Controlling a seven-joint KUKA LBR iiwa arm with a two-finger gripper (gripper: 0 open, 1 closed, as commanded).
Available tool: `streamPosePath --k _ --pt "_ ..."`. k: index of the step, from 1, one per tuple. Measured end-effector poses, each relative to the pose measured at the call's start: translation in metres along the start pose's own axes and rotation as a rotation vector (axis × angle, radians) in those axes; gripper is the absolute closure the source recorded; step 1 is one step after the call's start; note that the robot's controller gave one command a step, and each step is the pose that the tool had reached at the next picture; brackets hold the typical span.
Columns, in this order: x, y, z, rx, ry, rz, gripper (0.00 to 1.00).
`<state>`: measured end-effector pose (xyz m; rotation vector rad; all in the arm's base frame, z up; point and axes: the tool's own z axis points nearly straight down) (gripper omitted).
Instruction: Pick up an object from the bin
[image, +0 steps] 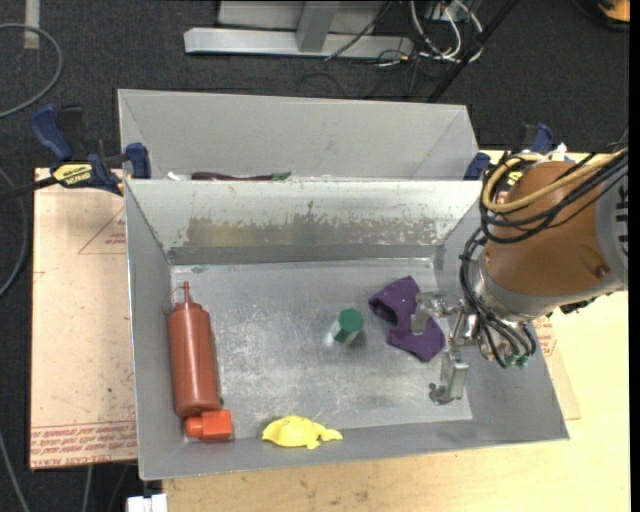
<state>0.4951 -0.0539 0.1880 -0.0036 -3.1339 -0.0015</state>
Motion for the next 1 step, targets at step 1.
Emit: streamPosePath --k 1 --pt "-0.0017 0.0001 -0.0041 0.001 -0.008 -0.002 0.00"
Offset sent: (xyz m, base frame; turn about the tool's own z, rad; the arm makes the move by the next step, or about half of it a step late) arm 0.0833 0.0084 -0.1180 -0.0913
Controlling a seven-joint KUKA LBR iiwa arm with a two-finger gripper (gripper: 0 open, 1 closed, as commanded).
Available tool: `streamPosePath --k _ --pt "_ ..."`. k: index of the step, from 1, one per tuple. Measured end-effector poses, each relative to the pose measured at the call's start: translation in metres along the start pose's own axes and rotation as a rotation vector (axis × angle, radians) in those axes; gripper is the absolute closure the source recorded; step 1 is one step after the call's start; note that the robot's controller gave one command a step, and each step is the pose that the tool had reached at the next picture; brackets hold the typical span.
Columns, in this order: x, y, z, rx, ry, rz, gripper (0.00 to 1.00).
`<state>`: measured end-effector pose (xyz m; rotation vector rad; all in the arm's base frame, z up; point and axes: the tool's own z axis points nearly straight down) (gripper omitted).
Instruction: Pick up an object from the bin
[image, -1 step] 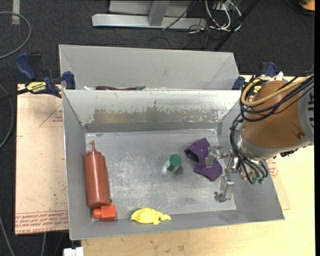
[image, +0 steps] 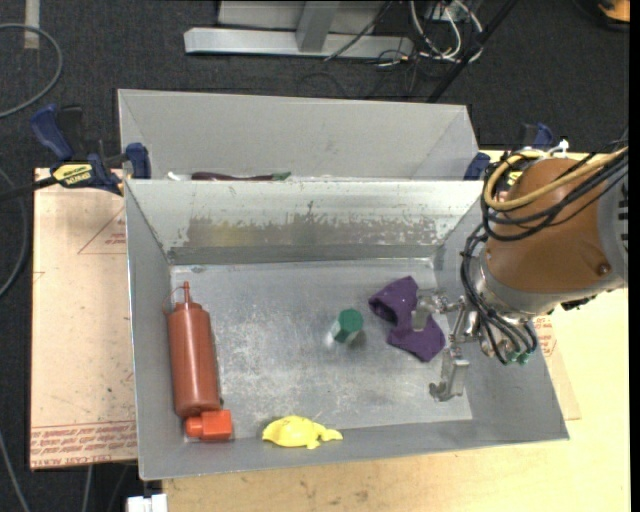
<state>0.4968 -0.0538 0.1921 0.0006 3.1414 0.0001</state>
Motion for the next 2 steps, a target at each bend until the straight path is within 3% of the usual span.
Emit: streamPosePath --k 1,2 --pt "-0.036 0.003 0.045 0.001 -0.008 -0.034 0.00" --pt "-0.052 0.007 0.101 -0.001 -0.004 -0.042 0.00"
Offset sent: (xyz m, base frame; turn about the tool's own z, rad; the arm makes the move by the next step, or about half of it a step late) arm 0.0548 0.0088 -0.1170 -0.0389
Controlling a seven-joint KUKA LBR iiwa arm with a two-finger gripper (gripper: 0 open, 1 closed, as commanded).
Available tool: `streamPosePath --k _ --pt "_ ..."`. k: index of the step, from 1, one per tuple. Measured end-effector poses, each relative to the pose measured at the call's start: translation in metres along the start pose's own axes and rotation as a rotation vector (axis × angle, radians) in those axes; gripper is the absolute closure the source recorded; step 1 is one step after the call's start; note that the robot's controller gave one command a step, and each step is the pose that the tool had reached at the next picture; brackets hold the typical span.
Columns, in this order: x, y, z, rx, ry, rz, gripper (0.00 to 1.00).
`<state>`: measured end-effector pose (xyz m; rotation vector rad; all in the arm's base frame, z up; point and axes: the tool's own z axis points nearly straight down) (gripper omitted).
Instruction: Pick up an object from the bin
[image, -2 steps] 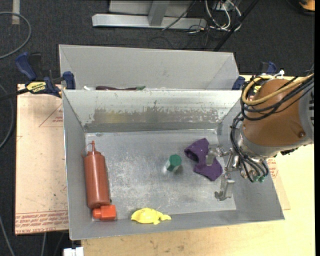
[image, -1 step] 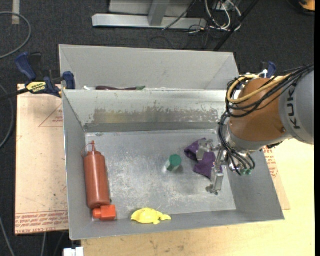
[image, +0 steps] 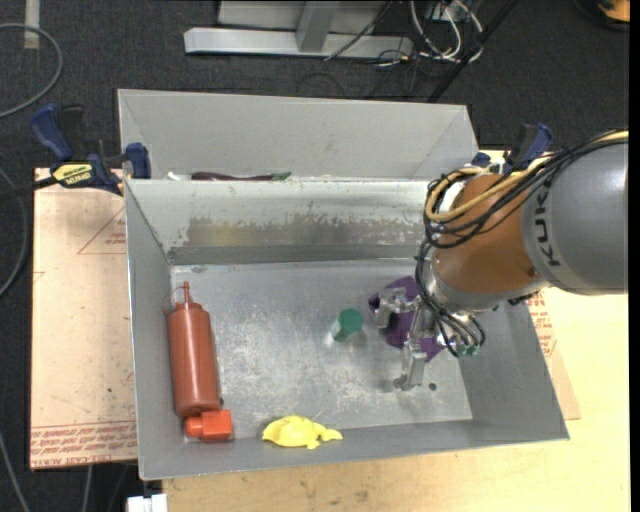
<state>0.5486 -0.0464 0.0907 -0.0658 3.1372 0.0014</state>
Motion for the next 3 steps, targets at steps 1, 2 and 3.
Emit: streamPosePath --k 1,2,3 --pt "-0.048 -0.006 0.013 0.001 0.002 -0.040 0.00" --pt "-0.071 -0.029 0.016 0.000 -0.008 -0.171 0.00" --pt "-0.074 -0.050 0.020 0.000 -0.003 -0.173 0.00"
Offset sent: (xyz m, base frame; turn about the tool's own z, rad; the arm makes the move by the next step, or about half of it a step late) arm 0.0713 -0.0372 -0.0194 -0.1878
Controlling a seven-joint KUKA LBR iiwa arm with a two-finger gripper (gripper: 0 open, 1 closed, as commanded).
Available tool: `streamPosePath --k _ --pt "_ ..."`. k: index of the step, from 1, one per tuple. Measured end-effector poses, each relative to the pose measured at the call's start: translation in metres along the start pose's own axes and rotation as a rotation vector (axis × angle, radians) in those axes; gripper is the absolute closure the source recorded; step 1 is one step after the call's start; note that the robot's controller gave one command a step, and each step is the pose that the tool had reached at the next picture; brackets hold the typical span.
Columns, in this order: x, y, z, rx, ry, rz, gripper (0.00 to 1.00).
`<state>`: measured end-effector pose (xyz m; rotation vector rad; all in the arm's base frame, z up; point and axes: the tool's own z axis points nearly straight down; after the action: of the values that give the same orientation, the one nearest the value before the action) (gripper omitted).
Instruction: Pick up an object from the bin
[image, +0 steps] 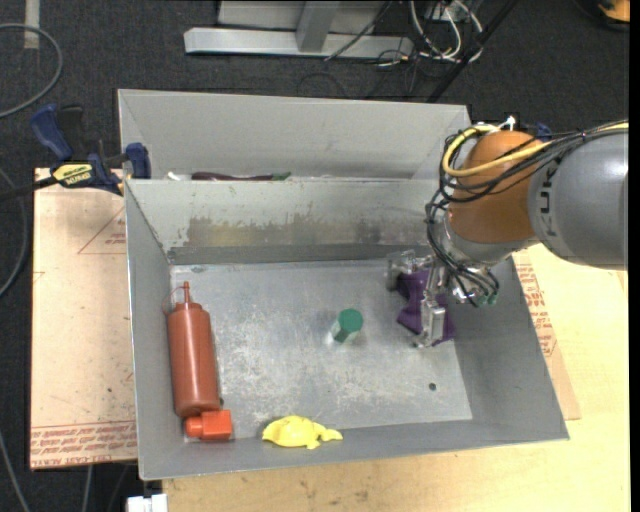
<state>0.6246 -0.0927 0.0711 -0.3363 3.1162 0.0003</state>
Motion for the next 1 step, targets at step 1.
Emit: streamPosePath --k 1 --pt "-0.0006 -0.0345 0.0003 -0.002 -0.010 0.736 1.00"
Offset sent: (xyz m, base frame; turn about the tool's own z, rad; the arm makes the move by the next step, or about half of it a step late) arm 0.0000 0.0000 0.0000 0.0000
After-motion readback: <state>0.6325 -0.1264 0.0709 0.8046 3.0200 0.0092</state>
